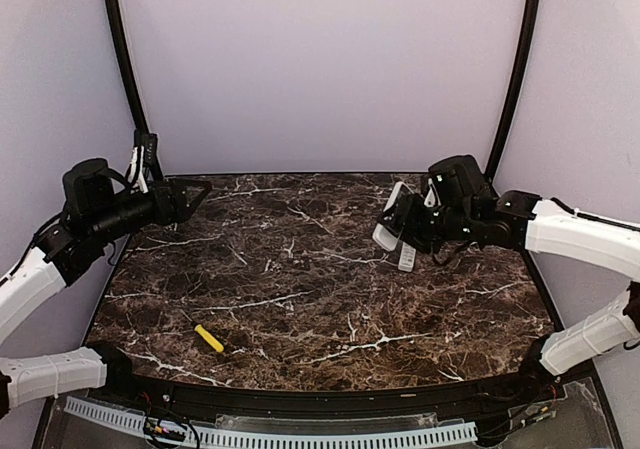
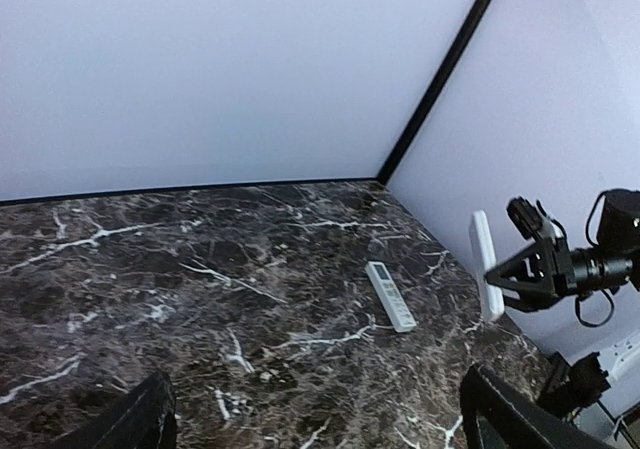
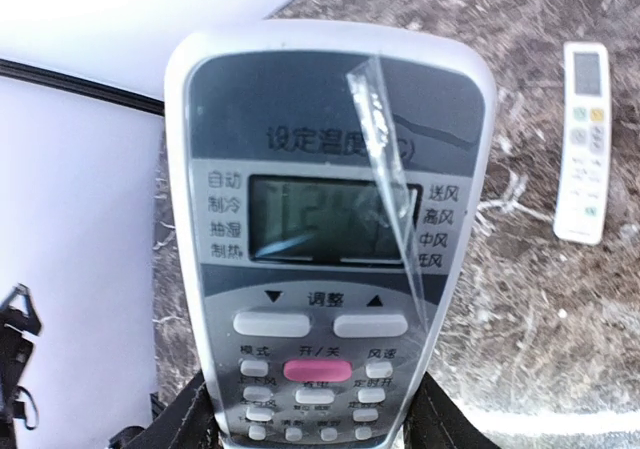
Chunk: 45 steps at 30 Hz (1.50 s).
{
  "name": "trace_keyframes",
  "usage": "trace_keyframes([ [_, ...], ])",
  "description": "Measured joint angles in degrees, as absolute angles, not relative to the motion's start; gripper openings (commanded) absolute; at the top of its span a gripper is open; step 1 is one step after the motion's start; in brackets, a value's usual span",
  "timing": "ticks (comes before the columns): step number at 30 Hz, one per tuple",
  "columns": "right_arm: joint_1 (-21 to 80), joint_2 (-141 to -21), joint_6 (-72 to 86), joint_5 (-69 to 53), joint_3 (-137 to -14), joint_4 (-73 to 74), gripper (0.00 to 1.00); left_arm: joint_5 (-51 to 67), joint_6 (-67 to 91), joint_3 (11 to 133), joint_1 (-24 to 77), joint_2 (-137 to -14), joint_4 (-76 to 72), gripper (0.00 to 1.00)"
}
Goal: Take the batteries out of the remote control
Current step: Pass from the right arm to the left
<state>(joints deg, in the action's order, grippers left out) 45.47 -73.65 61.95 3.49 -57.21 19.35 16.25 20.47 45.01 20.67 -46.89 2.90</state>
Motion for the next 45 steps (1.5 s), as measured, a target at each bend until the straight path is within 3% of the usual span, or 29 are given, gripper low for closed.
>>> trace_keyframes([
  [7,47.03,-77.78,59.61,3.73,-68.4,13.15,0.01,10.5,26.28,44.36,41.34,-56.95,-8.67,0.98],
  [11,49.39,-81.14,59.18,3.51,-72.58,9.45,0.01,8.4,27.29,48.56,48.05,-65.47,-12.49,0.96],
  [24,54.98,-87.72,60.6,0.73,-76.88,5.96,0.01,2.39,24.6,53.82,53.71,-75.05,-18.57,0.95],
  [26,55.09,-87.92,60.6,0.71,-77.43,5.78,0.01,1.28,24.34,54.41,53.98,-75.75,-18.68,0.9],
  [29,55.13,-87.92,60.73,0.64,-77.89,5.58,0.01,-0.54,23.66,54.87,54.48,-76.69,-18.74,0.75],
  [45,55.16,-87.94,62.08,0.62,-77.97,5.65,0.0,-3.25,21.65,58.48,54.68,-78.83,-18.26,0.43],
])
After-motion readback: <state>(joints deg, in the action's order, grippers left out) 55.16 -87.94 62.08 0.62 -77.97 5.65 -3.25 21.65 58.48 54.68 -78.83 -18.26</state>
